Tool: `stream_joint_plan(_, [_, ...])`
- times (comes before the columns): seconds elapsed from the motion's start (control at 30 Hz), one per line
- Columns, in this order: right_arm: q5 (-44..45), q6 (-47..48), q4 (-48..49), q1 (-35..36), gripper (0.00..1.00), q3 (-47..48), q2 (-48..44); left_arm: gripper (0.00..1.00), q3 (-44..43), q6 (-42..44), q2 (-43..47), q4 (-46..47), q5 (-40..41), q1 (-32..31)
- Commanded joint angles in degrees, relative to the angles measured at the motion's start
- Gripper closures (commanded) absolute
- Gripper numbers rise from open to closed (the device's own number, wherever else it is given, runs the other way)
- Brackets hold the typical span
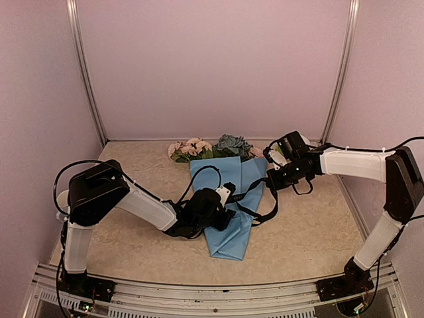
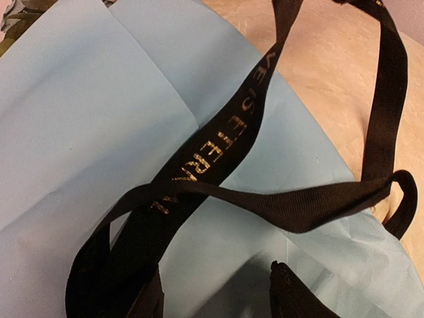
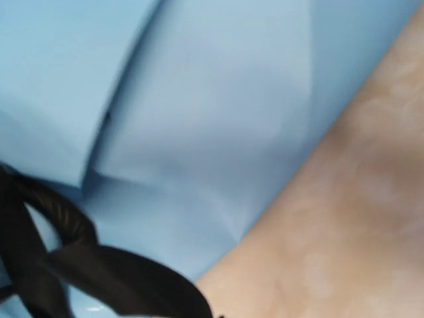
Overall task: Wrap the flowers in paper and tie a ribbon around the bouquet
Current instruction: Tie the ribbon around the folded bouquet.
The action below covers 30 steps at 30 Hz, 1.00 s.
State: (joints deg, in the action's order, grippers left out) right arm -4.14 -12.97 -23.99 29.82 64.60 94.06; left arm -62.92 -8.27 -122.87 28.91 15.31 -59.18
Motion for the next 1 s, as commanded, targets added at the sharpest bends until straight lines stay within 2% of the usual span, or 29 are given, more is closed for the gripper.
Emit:
stream_joint_plan(0.0, [-1.7,-0.7,0.7,0.2,1.0,-2.5,4.0,0.43,-1.8,3.5,3.4,-7.7,-0.8,-0.5])
stream_joint_plan(0.27, [0.4,0.1,0.7,0.2,1.0,-0.7,9.3,0.37,-3.5,5.2,9.4,-13.2,-1.0,-0.8])
stream_joint_plan(0.6, [1.5,0.0,0.4,0.2,1.0,-0.6,9.1,0.36,-1.8,7.3,18.2,-18.8,-10.2,-1.1])
stream_joint_plan(0.67, [1.4,0.1,0.2,0.2,1.0,-0.7,8.9,0.41,-0.2,5.8,21.0,-21.0,-8.2,-0.9])
stream_joint_plan(0.7, [1.3,0.1,0.2,0.2,1.0,-0.7,8.7,0.46,0.3,4.1,22.2,-22.8,-6.4,-0.6])
stream_joint_plan(0.77, [1.0,0.1,0.2,0.2,1.0,-0.7,8.6,0.59,-0.1,0.3,23.5,-29.4,-2.6,0.4])
stream_joint_plan(0.83, [0.9,0.1,0.2,0.2,1.0,-0.8,8.5,0.63,-1.0,-3.8,22.9,-36.3,0.4,1.1])
stream_joint_plan(0.9, [0.9,0.0,0.4,0.2,1.0,-0.8,8.4,0.59,-1.1,-6.4,21.6,-43.7,1.2,1.3])
stream_joint_plan(0.97, [0.6,0.0,0.4,0.2,1.0,-0.9,8.5,0.46,0.0,-7.2,20.6,-46.7,0.7,0.6])
